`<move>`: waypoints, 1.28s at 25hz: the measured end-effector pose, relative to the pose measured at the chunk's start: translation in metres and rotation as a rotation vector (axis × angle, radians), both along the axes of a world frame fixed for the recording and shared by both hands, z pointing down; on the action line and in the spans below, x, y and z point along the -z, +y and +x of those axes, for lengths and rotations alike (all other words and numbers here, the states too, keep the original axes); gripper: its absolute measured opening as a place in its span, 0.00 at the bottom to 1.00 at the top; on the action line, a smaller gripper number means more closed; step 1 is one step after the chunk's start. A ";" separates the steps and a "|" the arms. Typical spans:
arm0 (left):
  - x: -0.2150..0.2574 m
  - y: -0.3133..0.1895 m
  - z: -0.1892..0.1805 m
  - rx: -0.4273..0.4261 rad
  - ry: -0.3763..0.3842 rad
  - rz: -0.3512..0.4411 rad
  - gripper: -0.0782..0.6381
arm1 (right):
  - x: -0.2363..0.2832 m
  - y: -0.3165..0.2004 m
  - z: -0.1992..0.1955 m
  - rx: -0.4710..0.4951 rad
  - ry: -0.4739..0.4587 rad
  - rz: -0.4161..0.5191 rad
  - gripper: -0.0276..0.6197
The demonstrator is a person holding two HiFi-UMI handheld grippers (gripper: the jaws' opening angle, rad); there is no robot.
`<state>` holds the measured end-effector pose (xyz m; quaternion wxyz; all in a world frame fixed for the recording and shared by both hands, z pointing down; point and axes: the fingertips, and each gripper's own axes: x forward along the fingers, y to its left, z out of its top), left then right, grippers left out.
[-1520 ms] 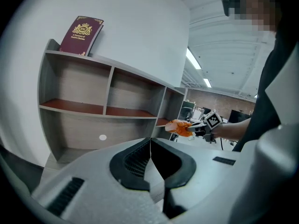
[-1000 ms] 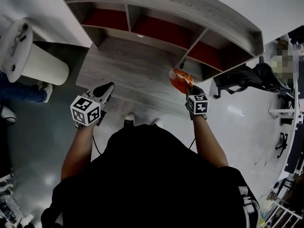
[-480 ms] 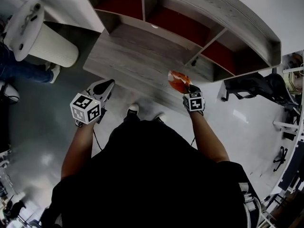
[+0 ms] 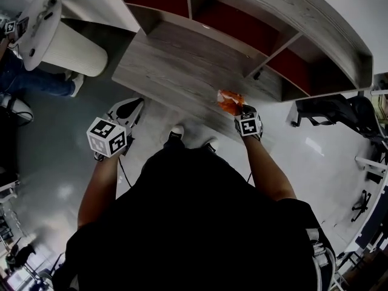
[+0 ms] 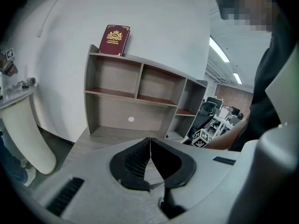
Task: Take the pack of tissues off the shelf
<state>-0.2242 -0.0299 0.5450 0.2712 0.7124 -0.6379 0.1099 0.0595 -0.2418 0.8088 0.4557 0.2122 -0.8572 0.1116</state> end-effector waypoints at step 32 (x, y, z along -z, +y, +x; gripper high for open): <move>-0.015 -0.012 -0.001 -0.046 0.032 -0.018 0.13 | -0.036 0.005 0.011 -0.009 0.095 -0.048 0.23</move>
